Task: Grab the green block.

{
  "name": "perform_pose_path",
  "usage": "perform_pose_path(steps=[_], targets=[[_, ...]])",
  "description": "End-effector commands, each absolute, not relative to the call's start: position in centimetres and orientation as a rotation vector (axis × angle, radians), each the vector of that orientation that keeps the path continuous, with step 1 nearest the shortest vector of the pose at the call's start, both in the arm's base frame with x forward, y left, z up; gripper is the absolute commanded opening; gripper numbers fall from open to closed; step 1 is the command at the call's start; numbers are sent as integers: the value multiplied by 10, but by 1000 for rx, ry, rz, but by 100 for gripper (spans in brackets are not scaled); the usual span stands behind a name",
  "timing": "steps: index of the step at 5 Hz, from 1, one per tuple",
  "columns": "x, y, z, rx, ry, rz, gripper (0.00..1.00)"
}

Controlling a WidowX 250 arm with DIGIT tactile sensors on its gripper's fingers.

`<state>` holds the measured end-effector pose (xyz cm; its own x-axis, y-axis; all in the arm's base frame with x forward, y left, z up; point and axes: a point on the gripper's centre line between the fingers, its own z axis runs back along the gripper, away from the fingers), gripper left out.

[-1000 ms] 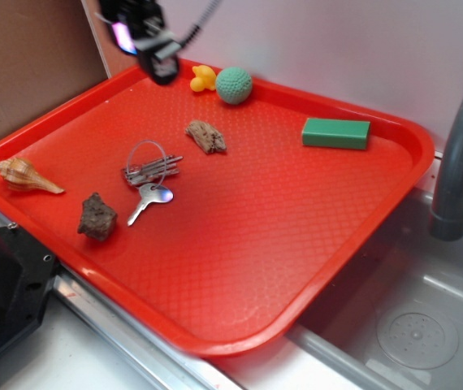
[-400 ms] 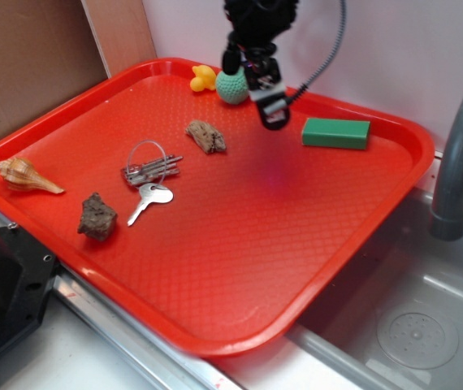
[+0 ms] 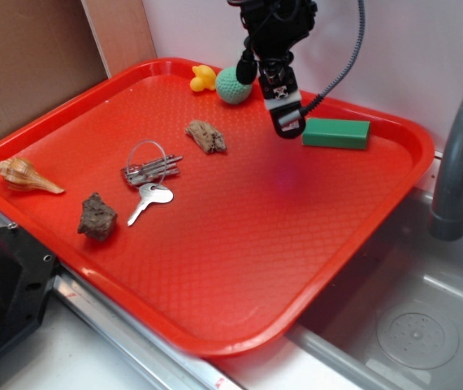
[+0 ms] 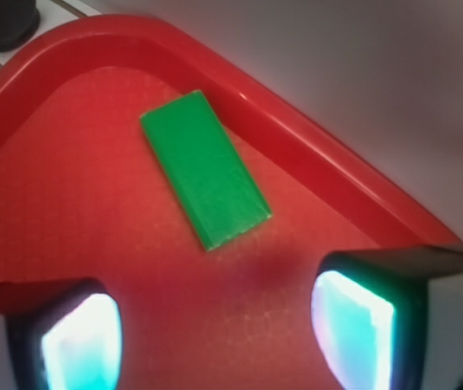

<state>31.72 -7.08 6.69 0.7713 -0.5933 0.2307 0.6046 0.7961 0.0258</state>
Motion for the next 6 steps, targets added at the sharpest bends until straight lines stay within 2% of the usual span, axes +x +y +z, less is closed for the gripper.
perform_pose_path(steps=[1, 2, 4, 5, 6], targets=[[331, -81, 57, -48, -324, -530, 100], [341, -91, 46, -42, -318, -553, 100], [352, -103, 35, -95, -307, -688, 100], [351, -108, 33, -103, -303, -722, 100], [341, -115, 34, -144, -287, -782, 100]])
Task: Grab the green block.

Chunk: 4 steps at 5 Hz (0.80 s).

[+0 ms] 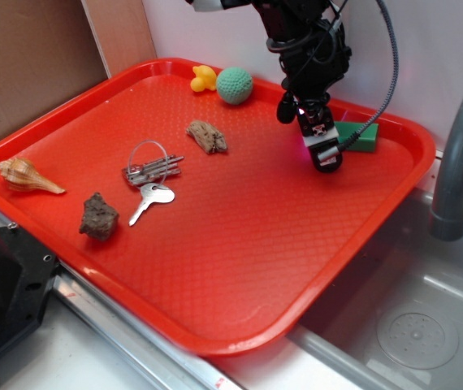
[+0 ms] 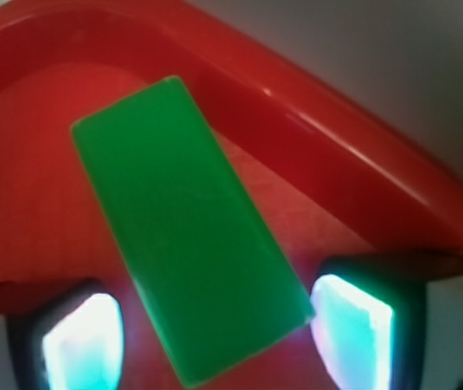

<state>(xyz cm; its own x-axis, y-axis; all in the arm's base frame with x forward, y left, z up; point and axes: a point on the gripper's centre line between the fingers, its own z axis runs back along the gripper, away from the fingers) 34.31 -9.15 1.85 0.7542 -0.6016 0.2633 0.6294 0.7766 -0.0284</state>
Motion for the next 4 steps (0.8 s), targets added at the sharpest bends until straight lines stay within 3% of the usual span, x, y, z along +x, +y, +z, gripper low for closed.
perform_pose_path(steps=[1, 2, 4], targets=[[324, -130, 37, -138, -286, -840, 100], [321, -139, 33, -104, -270, -828, 0], [323, -134, 32, -105, -259, -802, 0]])
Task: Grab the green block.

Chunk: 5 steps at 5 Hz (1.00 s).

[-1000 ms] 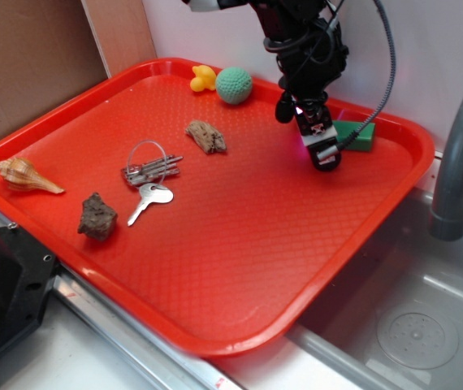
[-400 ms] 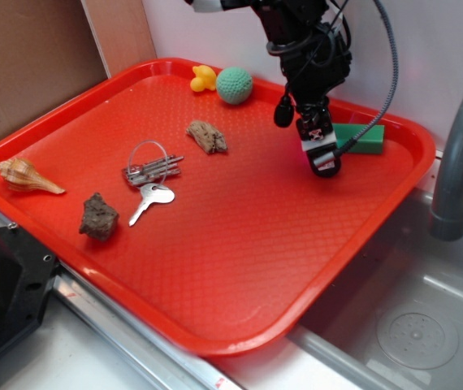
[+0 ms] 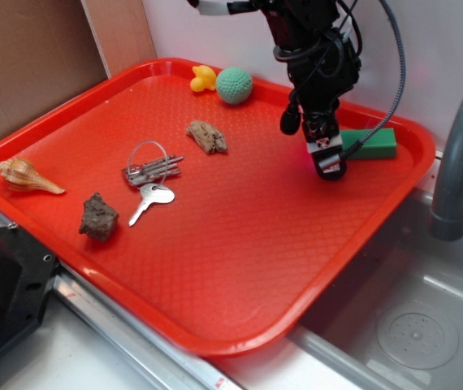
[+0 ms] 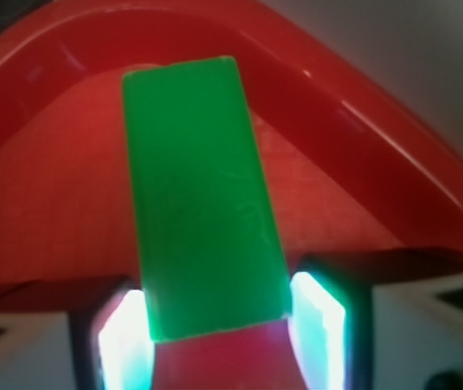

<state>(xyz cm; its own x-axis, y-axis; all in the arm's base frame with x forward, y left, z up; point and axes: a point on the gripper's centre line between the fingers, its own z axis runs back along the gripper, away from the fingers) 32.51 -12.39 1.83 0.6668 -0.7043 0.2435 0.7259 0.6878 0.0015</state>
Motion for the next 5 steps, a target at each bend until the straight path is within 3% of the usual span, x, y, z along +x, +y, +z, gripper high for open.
perform_pose_path(steps=[1, 2, 3, 4, 5], targets=[[305, -129, 55, -105, -267, -766, 0], [259, -118, 106, -125, -256, -672, 0], [219, -106, 160, -167, -171, -426, 0], [178, -99, 213, -223, -136, -266, 0], [167, -90, 248, -178, -71, -93, 0]])
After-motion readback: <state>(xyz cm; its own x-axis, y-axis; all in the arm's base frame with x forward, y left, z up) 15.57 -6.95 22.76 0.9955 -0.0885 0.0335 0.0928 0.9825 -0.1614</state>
